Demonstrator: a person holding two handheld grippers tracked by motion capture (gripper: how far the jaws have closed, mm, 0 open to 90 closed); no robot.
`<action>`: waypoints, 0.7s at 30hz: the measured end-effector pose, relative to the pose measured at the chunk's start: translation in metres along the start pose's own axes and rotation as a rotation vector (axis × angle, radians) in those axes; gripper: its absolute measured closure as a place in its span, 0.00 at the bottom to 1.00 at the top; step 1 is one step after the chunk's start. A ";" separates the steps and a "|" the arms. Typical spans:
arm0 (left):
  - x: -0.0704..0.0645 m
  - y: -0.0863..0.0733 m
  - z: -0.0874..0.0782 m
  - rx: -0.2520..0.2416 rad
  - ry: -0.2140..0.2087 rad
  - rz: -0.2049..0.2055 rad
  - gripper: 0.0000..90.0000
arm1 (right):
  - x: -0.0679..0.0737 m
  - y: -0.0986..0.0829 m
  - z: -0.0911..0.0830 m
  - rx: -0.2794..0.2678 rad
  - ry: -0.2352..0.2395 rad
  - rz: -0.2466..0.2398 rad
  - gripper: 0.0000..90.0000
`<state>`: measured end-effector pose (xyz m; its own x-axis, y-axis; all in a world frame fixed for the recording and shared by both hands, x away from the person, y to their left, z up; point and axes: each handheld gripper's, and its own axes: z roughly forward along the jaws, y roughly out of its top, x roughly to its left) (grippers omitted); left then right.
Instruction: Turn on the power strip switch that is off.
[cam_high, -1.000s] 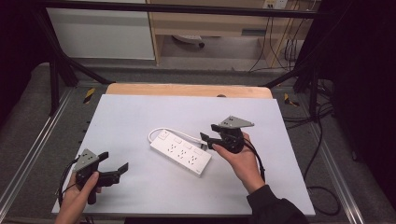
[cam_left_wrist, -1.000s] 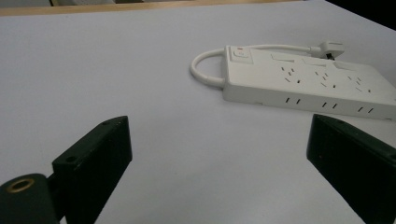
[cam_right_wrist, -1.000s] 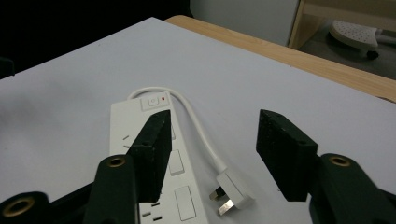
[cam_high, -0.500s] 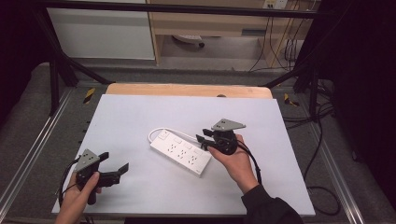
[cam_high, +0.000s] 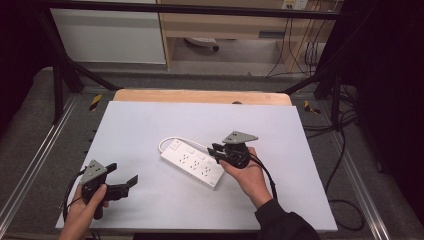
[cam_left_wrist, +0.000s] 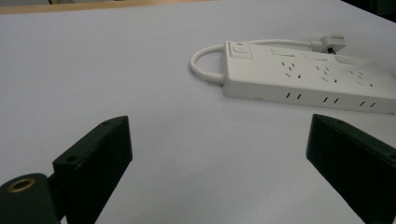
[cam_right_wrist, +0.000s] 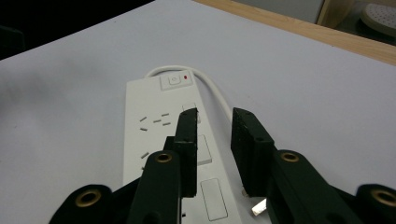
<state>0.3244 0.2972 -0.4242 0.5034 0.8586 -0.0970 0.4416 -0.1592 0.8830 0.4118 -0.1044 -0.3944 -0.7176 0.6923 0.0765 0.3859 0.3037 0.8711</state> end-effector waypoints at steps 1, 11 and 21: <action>0.000 0.000 0.000 0.001 0.000 0.000 0.08 | 0.000 -0.001 0.001 0.002 0.000 -0.004 0.82; 0.000 0.000 0.000 -0.001 -0.003 0.002 0.08 | 0.002 -0.011 0.008 0.012 0.022 -0.015 0.86; 0.000 0.000 0.000 0.005 -0.004 0.004 0.08 | 0.003 -0.024 0.015 0.038 0.021 -0.017 0.90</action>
<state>0.3242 0.2969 -0.4244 0.5078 0.8561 -0.0955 0.4436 -0.1649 0.8809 0.4090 -0.0999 -0.4221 -0.7362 0.6728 0.0725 0.3949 0.3401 0.8535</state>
